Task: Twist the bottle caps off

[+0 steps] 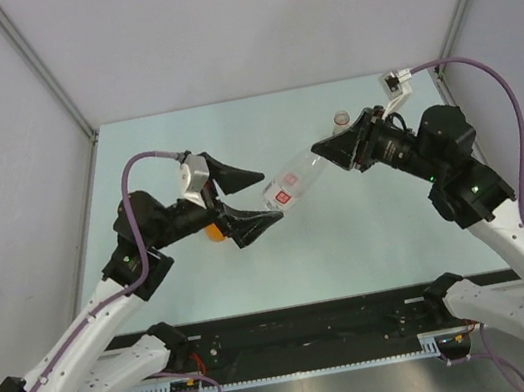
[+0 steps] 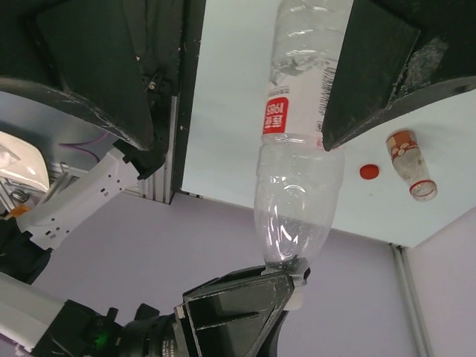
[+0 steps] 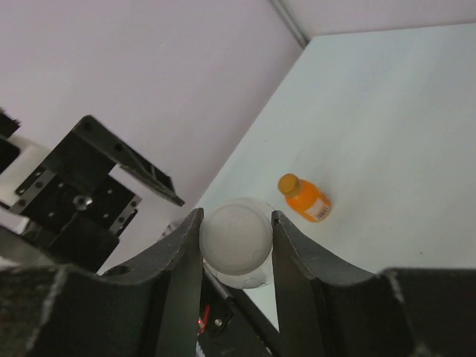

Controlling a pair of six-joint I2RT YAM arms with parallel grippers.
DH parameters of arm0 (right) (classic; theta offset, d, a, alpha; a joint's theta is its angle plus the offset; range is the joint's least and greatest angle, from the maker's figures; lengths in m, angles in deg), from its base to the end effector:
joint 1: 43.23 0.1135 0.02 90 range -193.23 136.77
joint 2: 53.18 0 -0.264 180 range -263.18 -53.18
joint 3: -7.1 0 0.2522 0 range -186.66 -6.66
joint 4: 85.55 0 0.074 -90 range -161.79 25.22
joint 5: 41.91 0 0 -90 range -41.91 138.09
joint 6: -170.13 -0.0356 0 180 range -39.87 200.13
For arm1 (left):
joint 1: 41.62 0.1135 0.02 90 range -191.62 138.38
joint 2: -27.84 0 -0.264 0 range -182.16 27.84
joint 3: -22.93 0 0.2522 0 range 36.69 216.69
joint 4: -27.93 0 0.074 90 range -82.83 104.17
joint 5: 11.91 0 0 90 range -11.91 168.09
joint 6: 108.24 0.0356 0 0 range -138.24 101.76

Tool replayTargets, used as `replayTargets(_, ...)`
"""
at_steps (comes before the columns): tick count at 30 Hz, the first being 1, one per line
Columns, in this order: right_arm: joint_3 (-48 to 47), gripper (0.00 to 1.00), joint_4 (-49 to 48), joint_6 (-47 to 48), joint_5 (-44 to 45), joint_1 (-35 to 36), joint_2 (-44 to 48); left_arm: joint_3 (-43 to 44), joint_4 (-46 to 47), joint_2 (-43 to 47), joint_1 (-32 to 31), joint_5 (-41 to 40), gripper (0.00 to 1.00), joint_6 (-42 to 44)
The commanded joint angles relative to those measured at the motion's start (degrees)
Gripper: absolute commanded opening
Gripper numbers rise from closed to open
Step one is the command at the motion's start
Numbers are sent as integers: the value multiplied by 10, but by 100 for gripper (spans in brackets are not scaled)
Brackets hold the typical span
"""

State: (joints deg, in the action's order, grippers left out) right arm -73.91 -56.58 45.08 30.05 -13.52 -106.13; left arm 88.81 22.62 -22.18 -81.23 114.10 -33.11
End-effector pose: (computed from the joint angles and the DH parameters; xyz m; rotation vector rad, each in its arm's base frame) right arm 0.1607 0.1044 0.4411 -0.1844 1.6942 1.1132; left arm 0.1361 -0.1398 0.4035 0.8543 1.2794 -1.2032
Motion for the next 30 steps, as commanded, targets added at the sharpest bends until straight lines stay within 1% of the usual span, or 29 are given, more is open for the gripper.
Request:
replayTargets(1,-2,0,-73,-36,-200,-40,19,32,43,-12,6,70,100,14)
replayTargets(7,40,0,-198,-76,-282,-49,26,8,77,-16,6,92,100,-2)
replayTargets(12,48,0,-248,-78,-312,-39,27,4,87,-19,6,110,100,-2)
replayTargets(15,48,0,-258,-66,-310,-32,31,7,86,-29,6,135,100,-3)
replayTargets(17,48,0,-261,-57,-307,-28,32,10,84,-35,5,153,98,-6)
replayTargets(20,48,0,-269,-49,-304,-19,29,10,86,-44,6,160,95,-14)
replayTargets(28,48,0,-269,-17,-269,7,28,5,85,-56,6,153,90,-24)
replayTargets(30,49,0,-260,1,-244,19,34,7,87,-60,6,149,89,-32)
